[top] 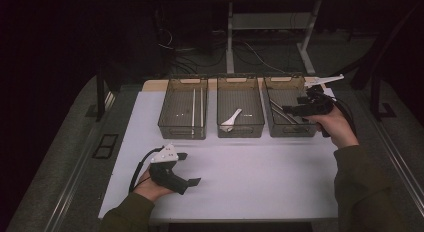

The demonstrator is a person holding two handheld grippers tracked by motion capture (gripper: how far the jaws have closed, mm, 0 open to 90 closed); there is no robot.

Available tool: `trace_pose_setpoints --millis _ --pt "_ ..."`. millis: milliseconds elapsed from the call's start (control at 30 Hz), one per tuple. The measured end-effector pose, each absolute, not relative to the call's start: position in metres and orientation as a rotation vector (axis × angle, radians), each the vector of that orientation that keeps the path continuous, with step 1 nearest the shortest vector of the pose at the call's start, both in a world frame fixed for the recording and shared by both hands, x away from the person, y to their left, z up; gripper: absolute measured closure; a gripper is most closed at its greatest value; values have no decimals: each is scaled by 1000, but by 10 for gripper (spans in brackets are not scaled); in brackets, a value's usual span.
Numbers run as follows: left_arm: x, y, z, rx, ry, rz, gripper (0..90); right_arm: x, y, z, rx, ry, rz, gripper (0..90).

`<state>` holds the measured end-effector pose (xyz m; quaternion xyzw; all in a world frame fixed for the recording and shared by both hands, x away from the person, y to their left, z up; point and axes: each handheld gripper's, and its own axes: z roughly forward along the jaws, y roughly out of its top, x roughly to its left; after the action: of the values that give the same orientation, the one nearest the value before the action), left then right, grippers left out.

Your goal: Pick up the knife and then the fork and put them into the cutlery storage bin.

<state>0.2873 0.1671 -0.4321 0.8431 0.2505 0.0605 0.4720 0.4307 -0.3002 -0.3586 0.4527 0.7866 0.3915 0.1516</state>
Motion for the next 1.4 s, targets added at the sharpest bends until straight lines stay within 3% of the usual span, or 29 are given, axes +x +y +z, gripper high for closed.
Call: trace_pose_setpoints --millis 1400 --pt "284 166 -431 2070 596 155 0 316 -295 -395 1078 2258 1311 187"
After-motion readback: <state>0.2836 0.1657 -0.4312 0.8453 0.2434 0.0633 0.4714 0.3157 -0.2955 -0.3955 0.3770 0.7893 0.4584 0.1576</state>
